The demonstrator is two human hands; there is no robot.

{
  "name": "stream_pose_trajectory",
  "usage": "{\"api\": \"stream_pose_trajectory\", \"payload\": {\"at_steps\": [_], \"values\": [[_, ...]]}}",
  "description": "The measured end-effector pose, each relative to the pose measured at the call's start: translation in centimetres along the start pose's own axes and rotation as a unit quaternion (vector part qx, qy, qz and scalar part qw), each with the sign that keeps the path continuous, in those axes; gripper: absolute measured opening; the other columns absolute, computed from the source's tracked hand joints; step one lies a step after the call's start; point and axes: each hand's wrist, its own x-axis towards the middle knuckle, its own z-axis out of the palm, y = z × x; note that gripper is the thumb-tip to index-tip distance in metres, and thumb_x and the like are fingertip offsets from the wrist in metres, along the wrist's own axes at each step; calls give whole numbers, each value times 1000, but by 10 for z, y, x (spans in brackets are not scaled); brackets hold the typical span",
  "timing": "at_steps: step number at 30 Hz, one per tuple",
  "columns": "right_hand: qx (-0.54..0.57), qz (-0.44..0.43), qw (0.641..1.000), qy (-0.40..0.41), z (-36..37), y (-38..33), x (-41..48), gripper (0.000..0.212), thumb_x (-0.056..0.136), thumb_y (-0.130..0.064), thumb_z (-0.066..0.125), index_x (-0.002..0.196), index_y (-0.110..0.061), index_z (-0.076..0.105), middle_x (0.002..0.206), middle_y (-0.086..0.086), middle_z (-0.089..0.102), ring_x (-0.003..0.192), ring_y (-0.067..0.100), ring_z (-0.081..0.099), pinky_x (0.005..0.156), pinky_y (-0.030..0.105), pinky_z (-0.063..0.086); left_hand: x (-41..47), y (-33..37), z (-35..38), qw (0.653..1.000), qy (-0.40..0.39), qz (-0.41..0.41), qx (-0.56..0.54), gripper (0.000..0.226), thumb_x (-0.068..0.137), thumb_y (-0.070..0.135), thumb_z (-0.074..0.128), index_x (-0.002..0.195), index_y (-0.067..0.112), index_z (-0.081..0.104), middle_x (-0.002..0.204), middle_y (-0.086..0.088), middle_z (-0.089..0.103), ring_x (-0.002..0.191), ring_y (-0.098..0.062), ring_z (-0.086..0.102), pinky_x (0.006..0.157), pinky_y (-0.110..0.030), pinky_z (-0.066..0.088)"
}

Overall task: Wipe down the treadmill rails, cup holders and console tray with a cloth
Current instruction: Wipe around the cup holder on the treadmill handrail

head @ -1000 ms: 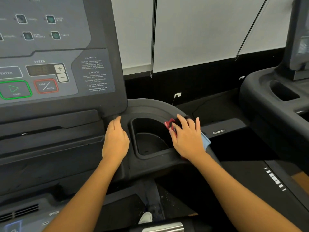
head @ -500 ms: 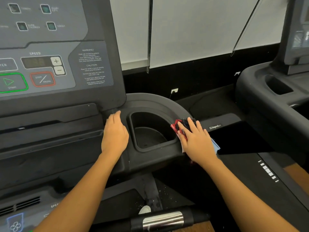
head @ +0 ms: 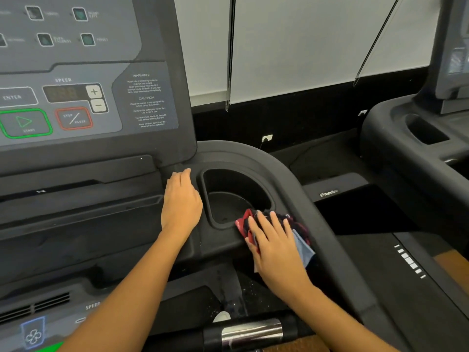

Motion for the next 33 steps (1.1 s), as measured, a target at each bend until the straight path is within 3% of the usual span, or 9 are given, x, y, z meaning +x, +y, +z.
{"api": "stream_pose_trajectory", "payload": {"at_steps": [5,12,16,20,22,24,28,31,33], "values": [[41,-99,994,-33,7,-76,5,49,87,-36,31,123,-20,60,127,1,61,124,27,53,102,48,36,3,0,-5,994,35,-38,-98,40,97,7,34,137,9,38,139,-8,41,127,-20,40,100,-24,30],[48,-147,986,-67,7,-61,-1,47,88,-37,33,127,-24,56,131,-5,58,128,22,48,106,44,29,5,0,-10,983,58,-59,-164,37,99,10,33,135,9,41,134,-6,47,123,-14,43,95,-19,30],[69,-99,989,-82,3,-77,29,45,93,-36,30,124,-24,60,131,-4,58,128,24,48,106,44,34,3,-1,-10,979,64,-54,-185,36,100,14,32,134,11,43,132,-4,49,120,-8,43,95,-18,30],[208,-87,962,-151,-9,-78,70,43,102,-32,31,141,-17,39,151,1,33,142,25,21,115,44,14,4,-3,-12,977,61,-56,-194,35,100,15,32,132,12,44,131,-3,49,117,-5,42,94,-18,31],[386,7,909,-156,-26,-67,84,35,101,-32,34,125,-15,54,125,2,57,118,16,51,100,32,40,4,-3,-12,977,54,-57,-199,35,100,15,32,133,11,44,131,-3,49,115,-3,40,94,-18,29],[481,104,866,-91,-37,-49,99,27,101,-33,35,99,-17,57,87,-6,58,80,4,55,69,17,42,4,-3,-13,976,54,-61,-204,36,100,15,31,133,12,43,131,-3,48,113,-1,39,94,-17,29],[408,105,907,-6,-41,-19,123,23,101,-33,34,94,-18,51,94,1,53,73,4,49,60,8,38,5,-2,-11,978,56,-58,-193,36,100,15,31,134,11,43,132,-3,48,117,-3,40,95,-15,28],[400,105,906,-90,-18,-27,132,39,101,-36,31,112,-12,59,110,11,60,91,18,57,72,20,40,7,-2,-10,979,53,-57,-190,36,100,16,31,134,12,43,132,-2,48,116,-1,39,95,-15,28],[459,169,851,-192,-4,-46,135,50,101,-42,27,130,-10,52,128,13,56,115,25,52,94,31,39,7,-2,-10,979,51,-56,-189,36,100,17,31,134,12,43,132,-1,48,115,0,38,95,-15,28]]}}
